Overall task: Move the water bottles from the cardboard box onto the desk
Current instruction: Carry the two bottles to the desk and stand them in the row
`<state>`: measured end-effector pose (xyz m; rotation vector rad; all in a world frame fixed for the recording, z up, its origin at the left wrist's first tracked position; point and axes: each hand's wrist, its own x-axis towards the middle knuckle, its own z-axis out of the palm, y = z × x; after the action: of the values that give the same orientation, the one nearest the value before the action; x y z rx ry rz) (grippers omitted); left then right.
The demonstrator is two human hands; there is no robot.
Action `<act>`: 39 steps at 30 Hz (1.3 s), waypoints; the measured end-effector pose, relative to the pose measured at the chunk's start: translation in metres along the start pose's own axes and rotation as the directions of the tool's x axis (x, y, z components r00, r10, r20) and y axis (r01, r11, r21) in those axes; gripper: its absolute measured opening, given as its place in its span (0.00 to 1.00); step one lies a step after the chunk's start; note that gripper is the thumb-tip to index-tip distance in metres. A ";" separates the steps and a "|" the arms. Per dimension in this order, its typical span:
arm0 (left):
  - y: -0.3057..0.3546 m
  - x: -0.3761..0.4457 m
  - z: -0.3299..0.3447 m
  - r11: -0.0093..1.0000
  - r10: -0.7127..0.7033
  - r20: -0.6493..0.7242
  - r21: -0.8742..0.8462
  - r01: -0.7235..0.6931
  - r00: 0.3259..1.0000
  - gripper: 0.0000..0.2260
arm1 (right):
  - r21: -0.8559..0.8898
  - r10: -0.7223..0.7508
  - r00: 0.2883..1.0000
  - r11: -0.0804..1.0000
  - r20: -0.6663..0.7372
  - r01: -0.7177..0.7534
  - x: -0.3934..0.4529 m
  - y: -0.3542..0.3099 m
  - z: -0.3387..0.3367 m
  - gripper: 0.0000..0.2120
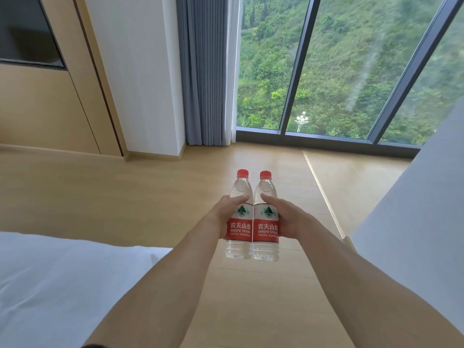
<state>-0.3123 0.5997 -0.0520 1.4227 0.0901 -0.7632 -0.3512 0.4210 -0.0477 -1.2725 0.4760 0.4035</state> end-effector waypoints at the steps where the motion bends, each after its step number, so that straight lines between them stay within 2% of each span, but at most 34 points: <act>1: 0.011 0.015 -0.009 1.000 -0.005 -0.006 -0.012 0.005 1.000 0.28 | 0.004 0.001 1.000 1.000 -0.006 -0.001 0.018 -0.011 0.003 0.27; 6: 0.064 0.084 -0.057 0.998 -0.061 0.024 -0.023 0.061 0.998 0.22 | -0.005 0.002 1.000 1.000 -0.008 -0.002 0.104 -0.060 0.025 0.27; 10: 0.100 0.127 -0.094 0.998 -0.058 0.028 -0.034 0.059 0.998 0.23 | -0.007 0.007 1.000 1.000 0.020 -0.006 0.163 -0.096 0.045 0.28; 18: 0.155 0.201 -0.174 0.998 0.016 -0.126 -0.062 -0.024 0.992 0.27 | -0.088 0.054 0.986 0.995 0.155 -0.041 0.281 -0.158 0.092 0.29; 23: 0.183 0.246 -0.227 0.989 0.029 -0.232 -0.132 -0.061 0.972 0.20 | -0.153 0.094 0.974 0.986 0.205 -0.063 0.363 -0.193 0.129 0.29; 25: 0.197 0.268 -0.248 0.985 0.026 -0.258 -0.160 -0.069 0.966 0.18 | -0.181 0.126 0.962 0.980 0.244 -0.083 0.398 -0.210 0.144 0.27; 29: 0.227 0.311 -0.285 0.974 -0.017 -0.358 -0.217 -0.066 0.933 0.22 | -0.291 0.226 0.921 0.948 0.316 -0.132 0.467 -0.246 0.174 0.27; 39: 0.292 0.380 -0.369 0.918 -0.074 -0.530 -0.367 -0.150 0.845 0.23 | -0.484 0.371 0.806 0.867 0.460 -0.123 0.608 -0.320 0.255 0.29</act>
<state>0.2703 0.7617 -0.0591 1.2012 0.6187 -0.2641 0.3585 0.6045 -0.0667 -1.4470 0.0598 1.1205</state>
